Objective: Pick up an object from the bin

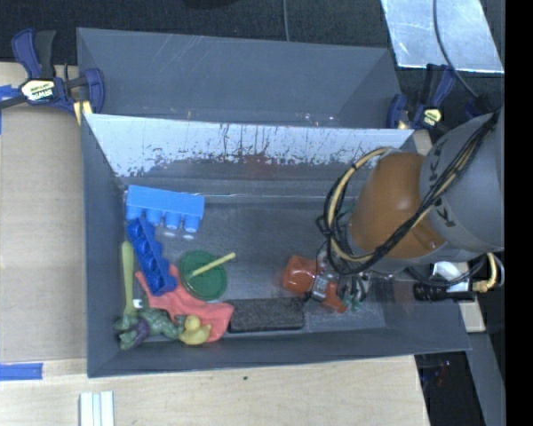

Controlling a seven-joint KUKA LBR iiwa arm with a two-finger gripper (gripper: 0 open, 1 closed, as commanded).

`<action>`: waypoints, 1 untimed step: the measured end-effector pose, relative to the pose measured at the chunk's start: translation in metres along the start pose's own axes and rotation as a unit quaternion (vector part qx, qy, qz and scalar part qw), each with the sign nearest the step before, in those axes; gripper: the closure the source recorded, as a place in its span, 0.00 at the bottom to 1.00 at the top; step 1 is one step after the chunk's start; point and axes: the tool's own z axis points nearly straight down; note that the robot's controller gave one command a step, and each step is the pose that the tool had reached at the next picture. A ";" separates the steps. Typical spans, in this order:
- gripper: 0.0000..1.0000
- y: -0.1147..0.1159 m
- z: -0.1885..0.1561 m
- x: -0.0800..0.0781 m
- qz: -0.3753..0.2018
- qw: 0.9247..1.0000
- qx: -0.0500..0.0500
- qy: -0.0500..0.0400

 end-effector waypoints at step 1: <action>1.00 0.000 0.000 0.000 0.000 1.000 0.000 0.000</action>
Offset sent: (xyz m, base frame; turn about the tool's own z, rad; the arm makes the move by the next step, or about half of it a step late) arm 0.0000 0.0000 0.0000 0.0000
